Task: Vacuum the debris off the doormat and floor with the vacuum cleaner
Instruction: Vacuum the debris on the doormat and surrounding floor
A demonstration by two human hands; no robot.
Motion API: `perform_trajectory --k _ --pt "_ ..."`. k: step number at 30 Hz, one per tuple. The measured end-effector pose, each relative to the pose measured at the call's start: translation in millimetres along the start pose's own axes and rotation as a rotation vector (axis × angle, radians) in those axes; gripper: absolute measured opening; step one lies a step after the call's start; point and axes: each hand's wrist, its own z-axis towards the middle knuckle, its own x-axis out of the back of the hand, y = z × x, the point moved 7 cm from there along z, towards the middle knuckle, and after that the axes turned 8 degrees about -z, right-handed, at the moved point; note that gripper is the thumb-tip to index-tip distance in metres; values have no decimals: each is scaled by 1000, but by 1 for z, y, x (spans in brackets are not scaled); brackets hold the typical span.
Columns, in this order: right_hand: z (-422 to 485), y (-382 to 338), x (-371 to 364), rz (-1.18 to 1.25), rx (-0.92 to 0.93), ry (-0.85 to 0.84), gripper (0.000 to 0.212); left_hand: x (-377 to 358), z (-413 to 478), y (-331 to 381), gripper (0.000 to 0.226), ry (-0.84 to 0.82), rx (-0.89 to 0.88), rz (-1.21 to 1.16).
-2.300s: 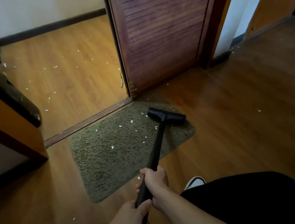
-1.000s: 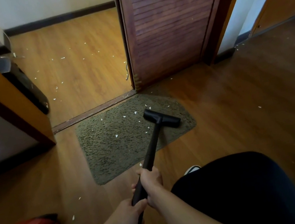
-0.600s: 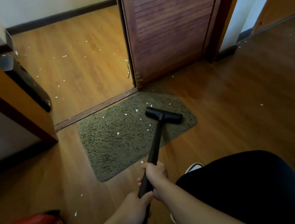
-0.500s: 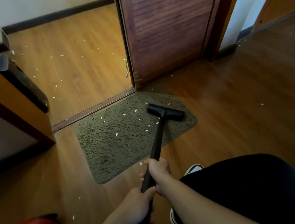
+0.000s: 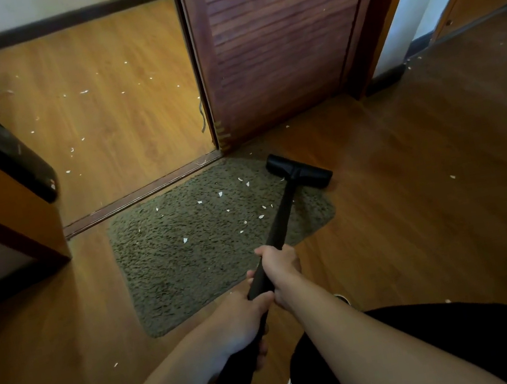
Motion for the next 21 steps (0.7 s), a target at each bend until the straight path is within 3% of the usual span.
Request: perform_trajectory --k 7,14,21 --pt "19 -15 1 -19 -8 -7 27 -4 21 12 27 19 37 -21" --pt "5 3 -13 -20 -30 -53 28 7 9 -8 10 25 38 -15" --pt "-36 46 -39 -51 -39 -123 29 27 -32 -54 22 62 53 -22"
